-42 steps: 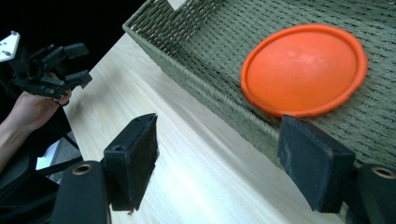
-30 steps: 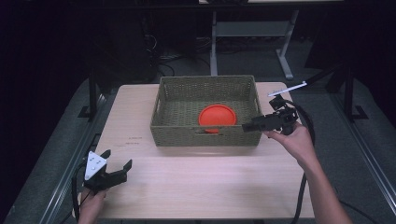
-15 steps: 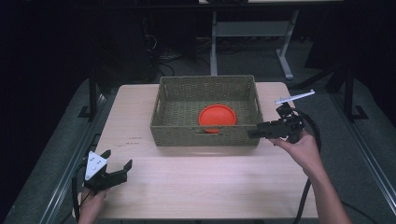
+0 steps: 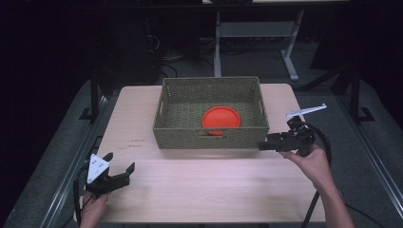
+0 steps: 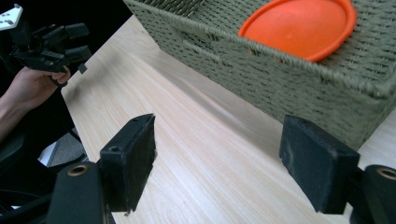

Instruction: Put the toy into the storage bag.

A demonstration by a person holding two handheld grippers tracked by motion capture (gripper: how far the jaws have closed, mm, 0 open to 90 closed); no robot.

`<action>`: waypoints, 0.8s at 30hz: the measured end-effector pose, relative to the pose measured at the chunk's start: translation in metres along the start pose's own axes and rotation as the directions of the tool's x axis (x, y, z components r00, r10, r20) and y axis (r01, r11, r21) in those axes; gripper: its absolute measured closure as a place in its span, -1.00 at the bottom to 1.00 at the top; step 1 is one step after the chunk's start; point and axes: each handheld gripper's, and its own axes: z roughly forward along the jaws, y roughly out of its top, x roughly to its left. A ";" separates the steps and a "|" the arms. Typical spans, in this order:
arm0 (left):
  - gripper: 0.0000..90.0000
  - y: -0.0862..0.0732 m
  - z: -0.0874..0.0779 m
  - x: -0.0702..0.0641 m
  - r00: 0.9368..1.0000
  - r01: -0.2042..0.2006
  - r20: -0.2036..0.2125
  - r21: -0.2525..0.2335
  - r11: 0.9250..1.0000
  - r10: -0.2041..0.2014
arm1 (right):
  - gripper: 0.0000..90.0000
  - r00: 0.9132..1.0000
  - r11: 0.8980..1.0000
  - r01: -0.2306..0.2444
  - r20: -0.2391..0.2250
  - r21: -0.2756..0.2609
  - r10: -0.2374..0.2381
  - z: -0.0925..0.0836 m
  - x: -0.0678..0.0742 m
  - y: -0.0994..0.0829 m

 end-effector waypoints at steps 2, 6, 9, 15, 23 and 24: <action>-0.72 0.000 0.000 0.000 1.000 0.001 0.000 -0.002 1.000 -0.001 | -0.42 1.000 1.000 -0.004 -0.005 -0.003 0.004 0.000 -0.001 -0.004; -0.72 0.000 0.000 -0.001 1.000 0.001 -0.001 -0.003 1.000 -0.001 | -0.42 1.000 1.000 -0.010 -0.003 -0.006 0.010 0.000 -0.004 -0.011; -0.72 0.000 0.000 -0.001 1.000 -0.001 -0.001 -0.002 1.000 0.001 | -0.42 1.000 1.000 -0.019 -0.005 -0.010 0.019 0.000 -0.006 -0.015; -0.72 0.000 0.000 -0.001 1.000 -0.008 0.001 -0.002 1.000 0.008 | -0.42 1.000 0.999 -0.030 0.000 -0.023 0.030 -0.002 -0.011 -0.027; -0.72 0.000 0.000 -0.001 1.000 -0.005 -0.003 0.000 1.000 0.005 | -0.42 0.999 0.998 -0.049 0.008 -0.032 0.050 -0.005 -0.018 -0.043; -0.72 0.000 0.000 -0.001 1.000 -0.009 -0.003 0.000 1.000 0.009 | -0.42 0.999 0.998 -0.049 0.008 -0.032 0.050 -0.005 -0.018 -0.043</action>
